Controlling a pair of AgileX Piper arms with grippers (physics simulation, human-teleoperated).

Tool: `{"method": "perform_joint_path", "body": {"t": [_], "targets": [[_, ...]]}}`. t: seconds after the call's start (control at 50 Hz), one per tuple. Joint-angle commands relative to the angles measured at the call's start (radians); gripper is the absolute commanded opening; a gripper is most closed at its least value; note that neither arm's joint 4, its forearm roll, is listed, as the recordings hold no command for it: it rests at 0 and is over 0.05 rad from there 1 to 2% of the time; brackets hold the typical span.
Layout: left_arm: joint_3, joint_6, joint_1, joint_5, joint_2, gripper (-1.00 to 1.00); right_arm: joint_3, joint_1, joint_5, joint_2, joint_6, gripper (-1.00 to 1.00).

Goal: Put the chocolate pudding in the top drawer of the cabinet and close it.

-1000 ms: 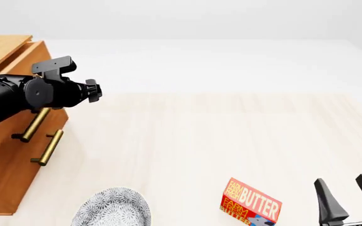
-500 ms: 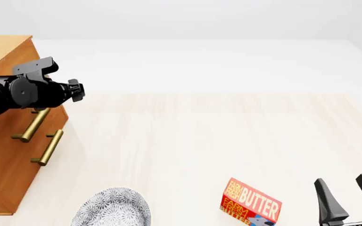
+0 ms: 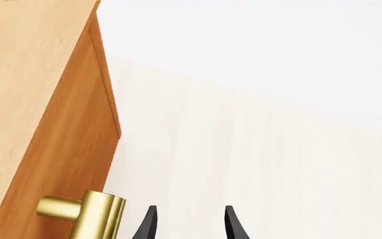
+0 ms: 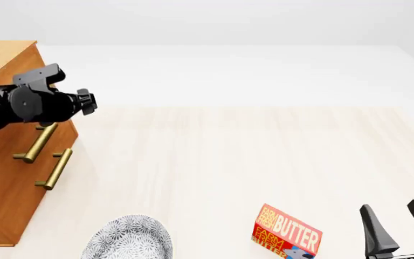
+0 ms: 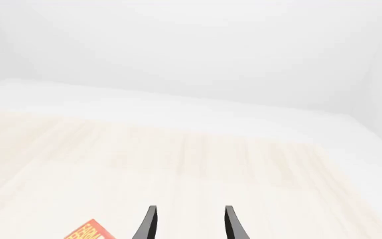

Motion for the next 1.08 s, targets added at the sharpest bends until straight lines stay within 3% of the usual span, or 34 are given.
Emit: {"method": "perform_joint_path", "body": {"t": [0.02, 0.42, 1.08], "targets": [[0.012, -0.003, 0.076, 0.027, -0.051, 1.00, 0.000, 0.002, -0.001, 0.000, 0.000, 1.00], [0.005, 0.020, 0.009, 0.137, -0.214, 1.00, 0.000, 0.009, -0.005, -0.001, 0.002, 1.00], [-0.059, 0.054, -0.031, 0.304, -0.436, 1.00, 0.000, 0.012, -0.012, -0.001, -0.002, 1.00]]}}
